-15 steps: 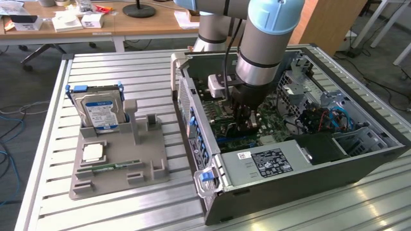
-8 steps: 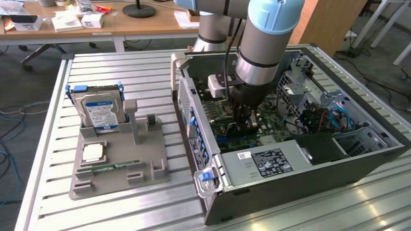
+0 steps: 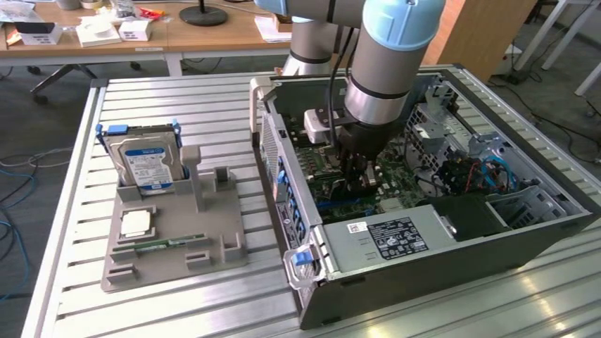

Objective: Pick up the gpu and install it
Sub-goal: 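Insert the gpu into the slot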

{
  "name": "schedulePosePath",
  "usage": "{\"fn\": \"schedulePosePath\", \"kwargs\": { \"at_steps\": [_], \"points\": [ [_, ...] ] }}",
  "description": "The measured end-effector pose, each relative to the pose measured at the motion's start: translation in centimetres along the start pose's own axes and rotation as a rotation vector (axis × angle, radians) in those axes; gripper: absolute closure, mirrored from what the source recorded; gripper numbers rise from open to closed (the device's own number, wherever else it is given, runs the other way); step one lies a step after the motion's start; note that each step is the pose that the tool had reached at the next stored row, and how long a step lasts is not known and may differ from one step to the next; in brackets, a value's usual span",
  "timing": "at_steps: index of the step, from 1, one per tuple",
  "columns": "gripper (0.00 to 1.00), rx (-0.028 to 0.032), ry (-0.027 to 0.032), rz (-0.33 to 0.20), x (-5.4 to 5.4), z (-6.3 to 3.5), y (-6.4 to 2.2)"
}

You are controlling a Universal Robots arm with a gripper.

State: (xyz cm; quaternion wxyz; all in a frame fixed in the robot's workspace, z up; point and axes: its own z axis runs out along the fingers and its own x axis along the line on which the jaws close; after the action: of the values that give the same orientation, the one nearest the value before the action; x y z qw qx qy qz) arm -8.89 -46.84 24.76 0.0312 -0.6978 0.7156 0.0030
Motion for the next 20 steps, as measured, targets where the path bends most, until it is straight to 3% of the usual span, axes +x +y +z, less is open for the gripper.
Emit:
{"fn": "schedulePosePath", "kwargs": {
  "at_steps": [2,20],
  "points": [
    [0.74,-0.0001,-0.003,-0.002,0.0,0.01,0.0],
    [0.74,-0.0003,-0.0029,-0.003,0.02,0.31,0.01]
  ]
}}
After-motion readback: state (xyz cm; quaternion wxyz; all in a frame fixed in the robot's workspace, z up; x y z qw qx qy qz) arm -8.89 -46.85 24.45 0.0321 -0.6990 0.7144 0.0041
